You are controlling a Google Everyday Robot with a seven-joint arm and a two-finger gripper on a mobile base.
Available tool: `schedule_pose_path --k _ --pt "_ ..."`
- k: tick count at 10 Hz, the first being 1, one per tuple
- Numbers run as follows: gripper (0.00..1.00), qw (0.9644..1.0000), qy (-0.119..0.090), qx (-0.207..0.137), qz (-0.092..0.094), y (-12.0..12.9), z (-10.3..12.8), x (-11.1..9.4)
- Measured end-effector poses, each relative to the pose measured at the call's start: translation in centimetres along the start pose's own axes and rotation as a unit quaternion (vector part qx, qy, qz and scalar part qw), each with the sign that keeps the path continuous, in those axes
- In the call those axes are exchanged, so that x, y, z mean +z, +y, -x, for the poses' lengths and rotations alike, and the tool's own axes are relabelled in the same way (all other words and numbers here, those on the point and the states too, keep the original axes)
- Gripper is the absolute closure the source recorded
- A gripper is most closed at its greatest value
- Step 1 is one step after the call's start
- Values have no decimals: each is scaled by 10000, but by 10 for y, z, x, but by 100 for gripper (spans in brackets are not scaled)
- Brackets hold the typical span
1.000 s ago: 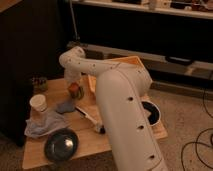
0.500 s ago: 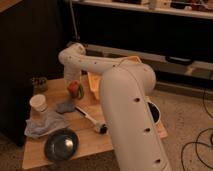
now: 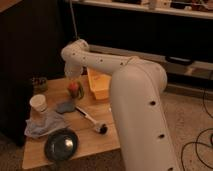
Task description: Place apple in table surface
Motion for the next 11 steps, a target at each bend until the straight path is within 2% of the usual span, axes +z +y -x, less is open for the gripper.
schedule_pose_path --k 1,3,4,5,8,11 --pt "54 10000 -1 -44 12 3 -1 1" --pt "32 9999 -47 -131 -24 3 -1 2" --pt "26 9999 -72 -134 -55 2 0 3" --pt "23 9998 -81 -147 -86 4 1 6" --pt "23 9997 -35 -180 -160 6 3 18" --pt "23 9996 83 -184 -211 5 0 40"
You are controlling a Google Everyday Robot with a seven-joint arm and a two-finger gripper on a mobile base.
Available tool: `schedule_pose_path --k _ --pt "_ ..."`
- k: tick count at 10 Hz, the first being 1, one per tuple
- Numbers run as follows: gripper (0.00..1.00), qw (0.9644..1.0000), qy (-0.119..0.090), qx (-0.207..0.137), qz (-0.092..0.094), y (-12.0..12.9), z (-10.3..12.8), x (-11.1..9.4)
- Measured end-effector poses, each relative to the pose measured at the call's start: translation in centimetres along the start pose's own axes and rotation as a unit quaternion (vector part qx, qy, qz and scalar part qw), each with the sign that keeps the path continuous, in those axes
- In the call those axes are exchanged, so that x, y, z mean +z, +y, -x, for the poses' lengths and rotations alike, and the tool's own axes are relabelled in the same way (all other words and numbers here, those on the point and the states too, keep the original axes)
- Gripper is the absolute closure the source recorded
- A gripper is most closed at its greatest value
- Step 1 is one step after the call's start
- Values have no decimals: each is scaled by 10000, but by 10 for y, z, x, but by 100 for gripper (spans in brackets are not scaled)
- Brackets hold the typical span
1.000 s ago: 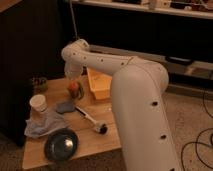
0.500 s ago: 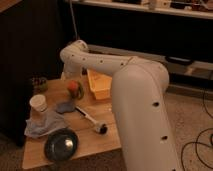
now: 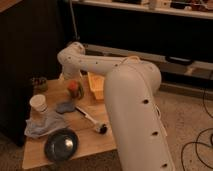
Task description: Place apple in table surface
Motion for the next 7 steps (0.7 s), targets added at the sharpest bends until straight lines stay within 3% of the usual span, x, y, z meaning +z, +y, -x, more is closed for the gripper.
schedule_pose_path --k 7 --pt "23 9997 227 -55 -76 4 -4 26"
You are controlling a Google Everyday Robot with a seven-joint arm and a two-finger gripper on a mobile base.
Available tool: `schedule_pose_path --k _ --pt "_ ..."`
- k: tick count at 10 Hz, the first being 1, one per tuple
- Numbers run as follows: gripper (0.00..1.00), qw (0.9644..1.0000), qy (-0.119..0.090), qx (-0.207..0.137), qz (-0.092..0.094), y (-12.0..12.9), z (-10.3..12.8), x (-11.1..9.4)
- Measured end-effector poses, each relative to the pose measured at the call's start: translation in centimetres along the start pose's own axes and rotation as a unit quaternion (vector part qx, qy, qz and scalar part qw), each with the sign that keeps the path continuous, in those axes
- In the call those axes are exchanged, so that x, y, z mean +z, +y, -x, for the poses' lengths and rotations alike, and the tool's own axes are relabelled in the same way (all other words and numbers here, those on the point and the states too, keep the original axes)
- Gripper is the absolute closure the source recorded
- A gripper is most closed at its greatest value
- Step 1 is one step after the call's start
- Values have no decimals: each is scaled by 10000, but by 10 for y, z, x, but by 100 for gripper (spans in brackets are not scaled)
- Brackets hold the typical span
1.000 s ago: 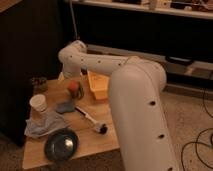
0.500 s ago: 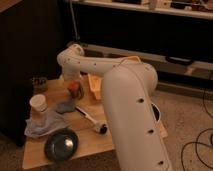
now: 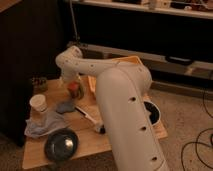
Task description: Place apple in table surface
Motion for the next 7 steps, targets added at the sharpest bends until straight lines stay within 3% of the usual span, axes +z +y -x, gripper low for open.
schedule_pose_path --k 3,5,7 --pt "25 9998 130 34 -111 -7 -5 10" --pt "45 9996 171 82 -190 -14 -6 12" --pt "50 9995 181 102 -235 -17 -5 13"
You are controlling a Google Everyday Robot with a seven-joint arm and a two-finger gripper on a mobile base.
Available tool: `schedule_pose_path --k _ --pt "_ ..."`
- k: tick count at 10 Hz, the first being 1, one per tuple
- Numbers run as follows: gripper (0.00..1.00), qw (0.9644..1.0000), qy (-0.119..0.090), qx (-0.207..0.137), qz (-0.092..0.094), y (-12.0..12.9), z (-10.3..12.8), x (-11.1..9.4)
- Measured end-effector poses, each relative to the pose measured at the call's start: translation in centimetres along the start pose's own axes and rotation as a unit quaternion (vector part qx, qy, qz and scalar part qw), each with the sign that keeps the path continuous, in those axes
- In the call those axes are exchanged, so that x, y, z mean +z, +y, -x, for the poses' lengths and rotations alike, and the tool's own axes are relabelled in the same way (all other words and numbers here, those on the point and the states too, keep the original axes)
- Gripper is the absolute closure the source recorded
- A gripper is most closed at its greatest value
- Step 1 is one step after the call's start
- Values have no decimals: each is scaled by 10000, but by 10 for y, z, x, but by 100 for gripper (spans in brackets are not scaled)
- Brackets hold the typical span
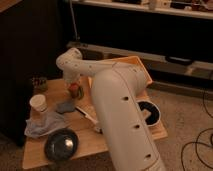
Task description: Place apple in table surface
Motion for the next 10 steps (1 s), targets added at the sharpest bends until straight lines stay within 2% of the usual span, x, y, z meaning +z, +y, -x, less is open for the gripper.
schedule_pose_path --k 5,10 --pt "50 10000 -28 3 -64 -2 0 -4" --pt "50 9998 -184 20 25 -4 8 -20"
